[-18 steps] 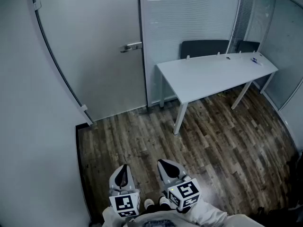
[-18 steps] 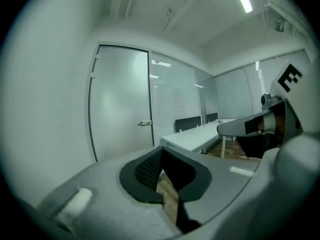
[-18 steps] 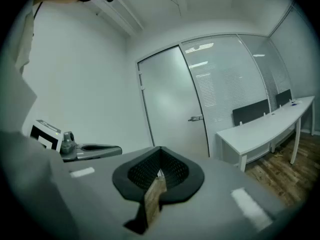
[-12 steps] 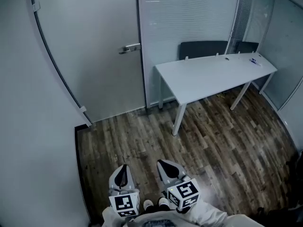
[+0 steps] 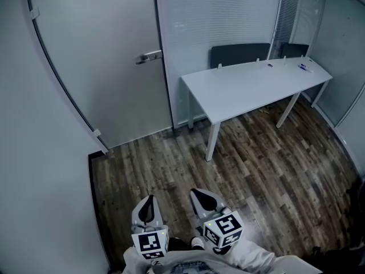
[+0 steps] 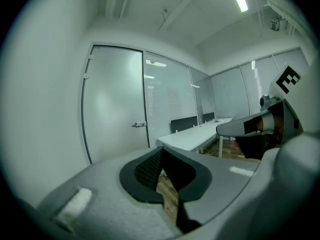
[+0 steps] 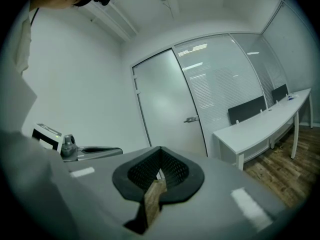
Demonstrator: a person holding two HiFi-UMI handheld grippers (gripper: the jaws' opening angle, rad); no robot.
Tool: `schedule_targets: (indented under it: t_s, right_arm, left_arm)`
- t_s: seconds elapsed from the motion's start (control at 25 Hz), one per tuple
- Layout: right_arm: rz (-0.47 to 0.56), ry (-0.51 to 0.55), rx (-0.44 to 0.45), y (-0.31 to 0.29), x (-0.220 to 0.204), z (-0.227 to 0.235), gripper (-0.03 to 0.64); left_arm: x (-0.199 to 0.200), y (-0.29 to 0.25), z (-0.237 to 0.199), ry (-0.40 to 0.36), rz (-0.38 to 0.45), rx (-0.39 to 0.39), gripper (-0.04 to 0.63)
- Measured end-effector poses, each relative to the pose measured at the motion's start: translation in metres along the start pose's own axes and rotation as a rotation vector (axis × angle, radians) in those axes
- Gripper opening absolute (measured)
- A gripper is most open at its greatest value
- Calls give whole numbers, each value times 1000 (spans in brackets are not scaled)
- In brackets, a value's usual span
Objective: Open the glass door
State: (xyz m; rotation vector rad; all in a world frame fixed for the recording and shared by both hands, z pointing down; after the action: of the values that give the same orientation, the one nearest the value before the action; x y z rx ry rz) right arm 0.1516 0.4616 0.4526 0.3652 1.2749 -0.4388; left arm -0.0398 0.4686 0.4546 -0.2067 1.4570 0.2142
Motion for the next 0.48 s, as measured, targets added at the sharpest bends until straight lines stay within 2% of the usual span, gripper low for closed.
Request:
schedule_targets:
  t_s: [0.2, 0.48]
  right_arm:
    - [-22, -3, 9, -17, -4, 2, 6]
    - [-55, 10, -2, -83, -15, 6, 6]
  left_arm:
    - [-7, -11, -13, 11, -20, 20, 2]
    - [-30, -65, -59, 34, -40, 16, 2]
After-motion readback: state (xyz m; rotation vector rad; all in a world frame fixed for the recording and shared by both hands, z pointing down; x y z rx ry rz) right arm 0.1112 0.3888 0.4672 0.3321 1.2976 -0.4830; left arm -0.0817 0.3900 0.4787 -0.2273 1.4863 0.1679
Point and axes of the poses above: the fingertips, and each gripper's own axes: y backward along the fingers, z to its right, x out of its top, the point moved 7 cm from there along y, backward along the fingers, and after that the axes turned 11 degrees about z, right-handed, at the moved point
